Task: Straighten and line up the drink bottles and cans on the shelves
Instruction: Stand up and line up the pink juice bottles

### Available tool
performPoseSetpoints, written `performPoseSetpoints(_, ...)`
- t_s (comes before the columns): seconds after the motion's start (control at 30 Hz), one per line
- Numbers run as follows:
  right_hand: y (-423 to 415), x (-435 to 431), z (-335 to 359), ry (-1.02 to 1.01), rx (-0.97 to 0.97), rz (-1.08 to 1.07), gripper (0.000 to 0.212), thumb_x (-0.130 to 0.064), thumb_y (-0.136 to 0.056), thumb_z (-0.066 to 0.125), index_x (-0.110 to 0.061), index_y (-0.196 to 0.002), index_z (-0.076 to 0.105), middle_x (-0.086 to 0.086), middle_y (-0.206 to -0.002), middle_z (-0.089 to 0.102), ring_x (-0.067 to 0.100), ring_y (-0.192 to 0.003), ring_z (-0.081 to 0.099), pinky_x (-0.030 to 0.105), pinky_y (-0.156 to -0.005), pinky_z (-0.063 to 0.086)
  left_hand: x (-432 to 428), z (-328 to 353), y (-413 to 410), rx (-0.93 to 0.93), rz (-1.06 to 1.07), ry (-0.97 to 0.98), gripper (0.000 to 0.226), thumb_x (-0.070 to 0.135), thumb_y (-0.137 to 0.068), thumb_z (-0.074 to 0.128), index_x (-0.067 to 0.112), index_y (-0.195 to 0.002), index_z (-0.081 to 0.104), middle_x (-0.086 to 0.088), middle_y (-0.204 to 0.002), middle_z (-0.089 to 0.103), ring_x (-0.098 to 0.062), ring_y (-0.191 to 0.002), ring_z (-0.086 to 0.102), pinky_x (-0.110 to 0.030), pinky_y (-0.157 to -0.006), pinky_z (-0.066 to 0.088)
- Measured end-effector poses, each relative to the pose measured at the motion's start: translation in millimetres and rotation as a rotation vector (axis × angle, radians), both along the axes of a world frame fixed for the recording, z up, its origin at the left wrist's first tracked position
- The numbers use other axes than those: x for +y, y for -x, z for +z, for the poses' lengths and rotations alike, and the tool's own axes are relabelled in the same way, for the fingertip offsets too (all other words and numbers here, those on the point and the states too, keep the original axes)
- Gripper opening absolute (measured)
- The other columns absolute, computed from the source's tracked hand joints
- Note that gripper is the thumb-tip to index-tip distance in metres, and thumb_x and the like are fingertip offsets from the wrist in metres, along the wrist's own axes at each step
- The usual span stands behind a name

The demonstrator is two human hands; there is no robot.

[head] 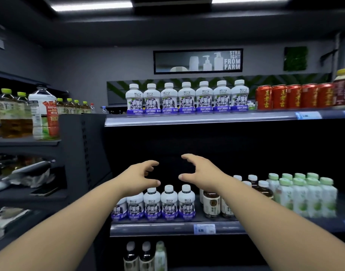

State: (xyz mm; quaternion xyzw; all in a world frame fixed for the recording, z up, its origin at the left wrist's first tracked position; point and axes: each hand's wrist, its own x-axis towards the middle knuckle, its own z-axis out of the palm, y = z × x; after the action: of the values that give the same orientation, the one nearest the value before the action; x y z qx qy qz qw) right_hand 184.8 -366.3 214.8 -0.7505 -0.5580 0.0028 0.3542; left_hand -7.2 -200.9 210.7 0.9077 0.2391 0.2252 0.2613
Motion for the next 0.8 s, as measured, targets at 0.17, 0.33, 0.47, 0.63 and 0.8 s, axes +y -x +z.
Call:
performPoseSetpoints(0.17, 44.5, -16.0, -10.6, -0.041, 0.041, -0.022, 0.073, -0.042, -0.086, 0.072, -0.032, -0.150, 0.038, -0.006, -0.154, 0.040, 0.013, -0.140, 0.039, 0.029, -0.107, 0.038, -7.3, -7.4, 29.5, -0.005, -0.037, 0.004, 0.071, 0.038, -0.079, 0.078, 0.039, -0.141, 0.044, 0.002, -0.136, 0.053, -0.015, -0.127, 0.050, -0.033, -0.104, 0.044)
performPoseSetpoints(0.33, 73.9, -46.9, -16.9, -0.070, 0.080, -0.059, 0.071, -0.043, -0.086, 0.071, -0.032, -0.148, 0.040, -0.007, -0.152, 0.042, 0.013, -0.139, 0.040, 0.029, -0.107, 0.035, -26.4, -9.7, 44.0, 0.007, -0.111, -0.007, 0.069, 0.042, -0.081, 0.076, 0.040, -0.141, 0.043, 0.005, -0.136, 0.052, -0.015, -0.128, 0.049, -0.035, -0.104, 0.044)
performPoseSetpoints(0.47, 74.0, -88.7, -17.1, -0.081, 0.098, -0.136, 0.069, -0.042, -0.086, 0.072, -0.032, -0.147, 0.042, -0.007, -0.149, 0.044, 0.014, -0.138, 0.041, 0.032, -0.107, 0.039, -56.5, -10.8, 31.6, 0.010, -0.181, -0.018, 0.067, 0.043, -0.081, 0.075, 0.039, -0.141, 0.045, 0.006, -0.132, 0.053, -0.013, -0.124, 0.051, -0.032, -0.102, 0.044)
performPoseSetpoints(0.63, 47.9, -159.4, -22.9, -0.104, 0.118, -0.290, 0.065, -0.041, -0.085, 0.073, -0.034, -0.143, 0.045, -0.008, -0.144, 0.048, 0.013, -0.127, 0.049, 0.028, -0.096, 0.042, -111.3, -11.7, -14.9, 0.025, -0.311, -0.004, 0.061, 0.039, -0.081, 0.076, 0.038, -0.136, 0.049, 0.006, -0.127, 0.057, -0.011, -0.117, 0.056, -0.032, -0.100, 0.046)
performPoseSetpoints(0.8, 4.0, -249.7, -33.3, -0.117, 0.153, -0.432, 0.062, -0.041, -0.085, 0.073, -0.034, -0.141, 0.047, -0.011, -0.141, 0.050, 0.012, -0.131, 0.046, 0.035, -0.104, 0.042, -187.3, -11.3, -89.6, 0.020, -0.485, 0.035, 0.052, 0.035, -0.079, 0.079, 0.045, -0.123, 0.052, 0.011, -0.118, 0.061, -0.006, -0.105, 0.061, -0.031, -0.094, 0.052)
